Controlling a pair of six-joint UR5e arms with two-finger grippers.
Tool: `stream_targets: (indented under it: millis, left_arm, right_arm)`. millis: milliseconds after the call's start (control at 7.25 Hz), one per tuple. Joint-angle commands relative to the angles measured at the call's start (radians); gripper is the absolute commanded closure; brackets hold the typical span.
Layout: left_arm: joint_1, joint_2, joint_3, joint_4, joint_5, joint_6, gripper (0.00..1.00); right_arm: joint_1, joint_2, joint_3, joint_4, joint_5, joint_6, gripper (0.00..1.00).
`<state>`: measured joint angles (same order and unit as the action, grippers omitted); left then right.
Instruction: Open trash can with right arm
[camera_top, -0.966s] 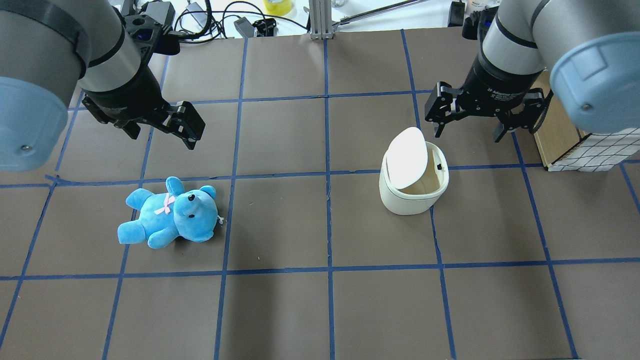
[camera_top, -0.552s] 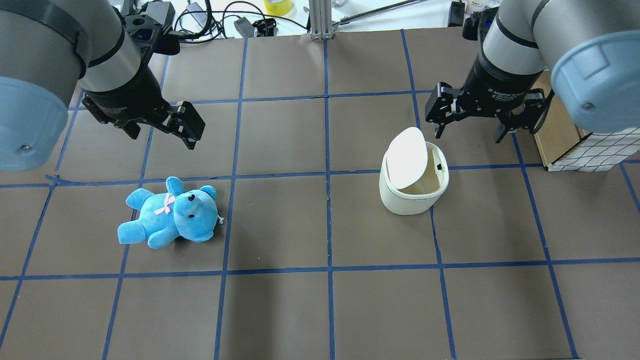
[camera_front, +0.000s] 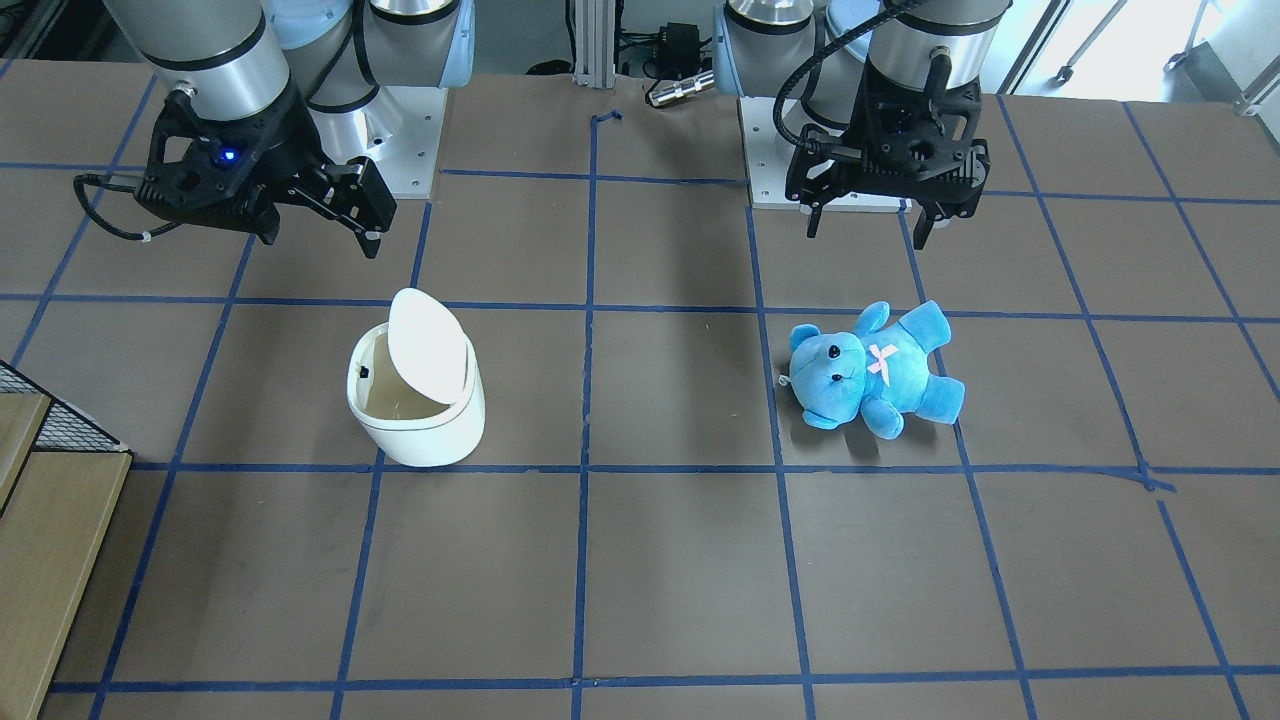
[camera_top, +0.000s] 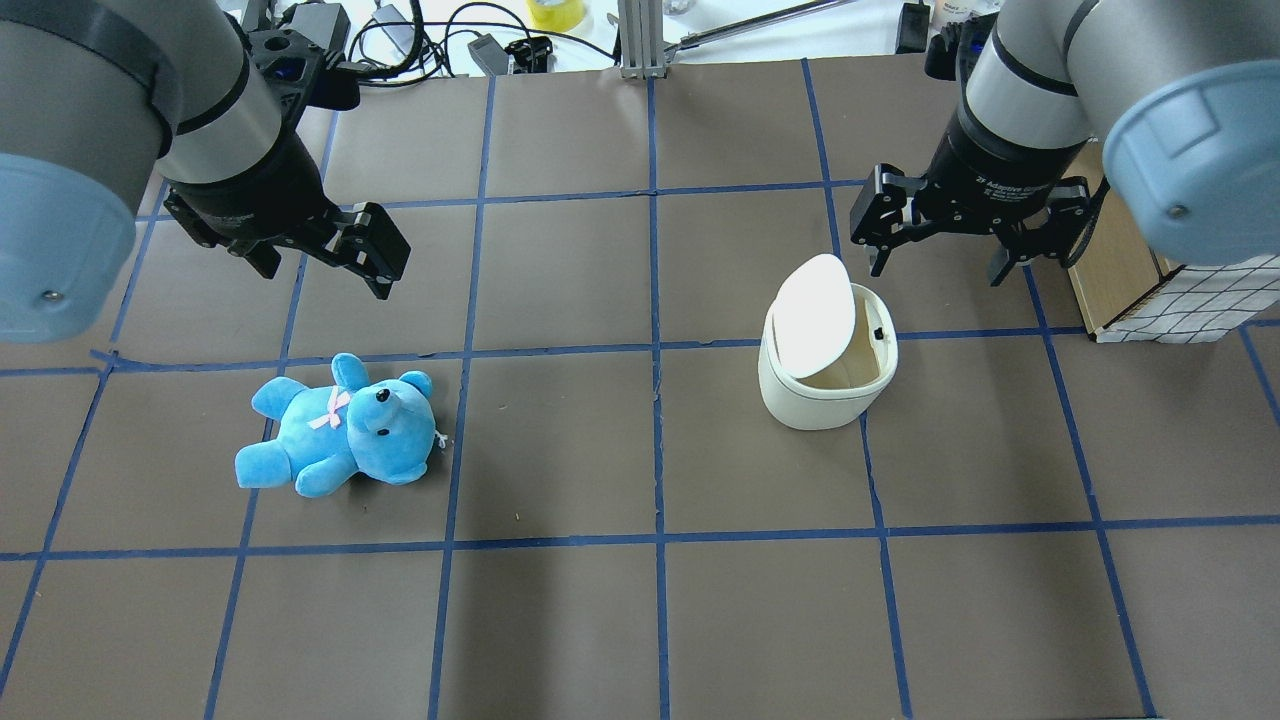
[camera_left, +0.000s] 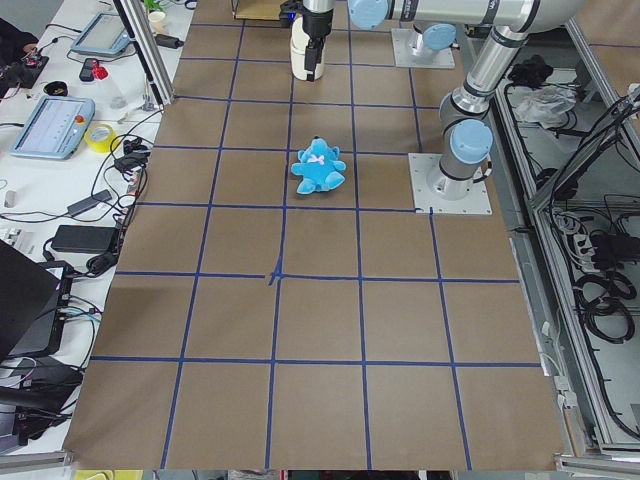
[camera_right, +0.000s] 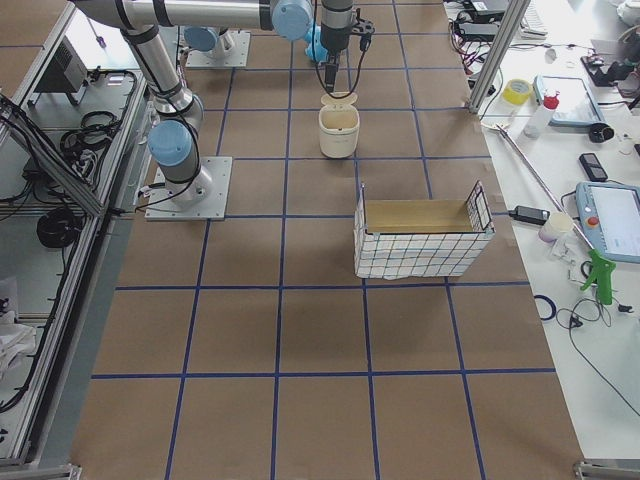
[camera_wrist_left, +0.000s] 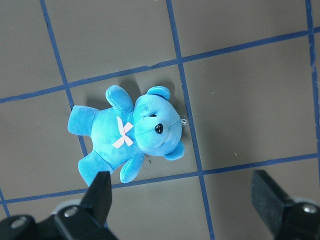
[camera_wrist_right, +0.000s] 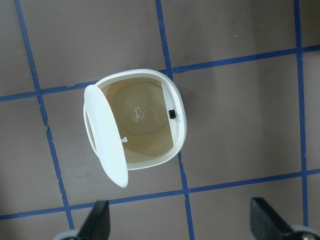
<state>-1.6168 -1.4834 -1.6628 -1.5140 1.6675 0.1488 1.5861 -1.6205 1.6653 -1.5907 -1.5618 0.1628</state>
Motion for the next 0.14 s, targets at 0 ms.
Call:
stream_targets:
  millis: [0]
  left_arm:
    - [0.0,0.0,0.0,0.0,0.0,0.0,0.0]
  right_arm:
    - [0.0,-0.001,0.002,0.0,0.0,0.0,0.0]
